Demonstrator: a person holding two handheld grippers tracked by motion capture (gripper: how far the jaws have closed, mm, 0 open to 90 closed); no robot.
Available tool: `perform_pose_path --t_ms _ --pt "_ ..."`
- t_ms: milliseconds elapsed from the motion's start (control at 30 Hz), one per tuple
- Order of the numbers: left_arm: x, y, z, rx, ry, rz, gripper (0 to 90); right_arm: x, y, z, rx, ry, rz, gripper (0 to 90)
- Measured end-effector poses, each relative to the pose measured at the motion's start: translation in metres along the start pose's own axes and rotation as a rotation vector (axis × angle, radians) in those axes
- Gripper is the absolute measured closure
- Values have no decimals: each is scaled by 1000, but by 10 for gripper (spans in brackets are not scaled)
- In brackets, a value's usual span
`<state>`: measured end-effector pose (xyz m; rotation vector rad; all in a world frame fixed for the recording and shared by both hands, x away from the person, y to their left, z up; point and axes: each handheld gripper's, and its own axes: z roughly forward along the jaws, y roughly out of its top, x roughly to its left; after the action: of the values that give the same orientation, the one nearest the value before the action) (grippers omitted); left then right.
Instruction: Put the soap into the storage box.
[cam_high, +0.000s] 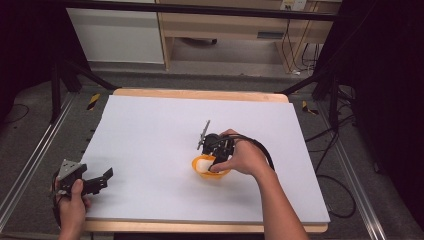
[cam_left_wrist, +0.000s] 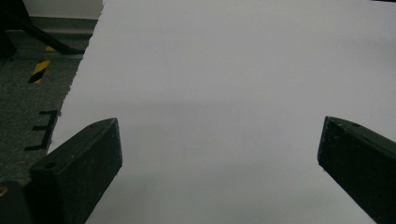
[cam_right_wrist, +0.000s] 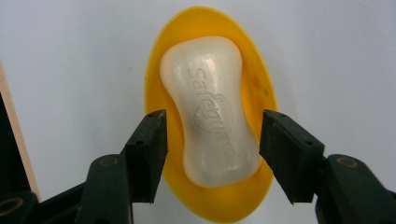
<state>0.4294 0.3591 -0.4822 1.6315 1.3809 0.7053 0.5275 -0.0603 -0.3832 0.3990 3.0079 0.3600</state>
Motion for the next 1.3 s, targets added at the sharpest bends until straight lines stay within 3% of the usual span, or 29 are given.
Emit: perform_pose_path --t_ms 67,133,167,500,533,600,833,1000,1100,1300 --pt "0 0 0 0 0 0 0 -3 -3 -3 -19 -8 -7 411" --pt "0 0 0 0 1 0 0 -5 -7 -6 -22 -12 4 402" --pt "0 0 0 0 2 0 0 -4 -8 -7 -16 -14 34 397" --pt "-1 0 0 1 3 2 0 -13 -33 -11 -43 -23 74 376" --pt "-1 0 0 1 3 2 0 -12 -39 -12 -48 -19 120 364" --pt "-1 0 0 0 3 2 0 -15 -42 -12 -55 -18 99 356" --pt "-1 0 0 4 4 7 0 -18 -63 -12 -55 -38 188 233" --pt "-1 0 0 4 4 7 0 -22 -81 -9 -58 -77 276 46" --pt "-1 0 0 3 5 7 0 -25 -90 -8 -65 -78 335 6" --pt "-1 0 0 5 5 8 0 -28 -113 -5 -99 -105 395 5"
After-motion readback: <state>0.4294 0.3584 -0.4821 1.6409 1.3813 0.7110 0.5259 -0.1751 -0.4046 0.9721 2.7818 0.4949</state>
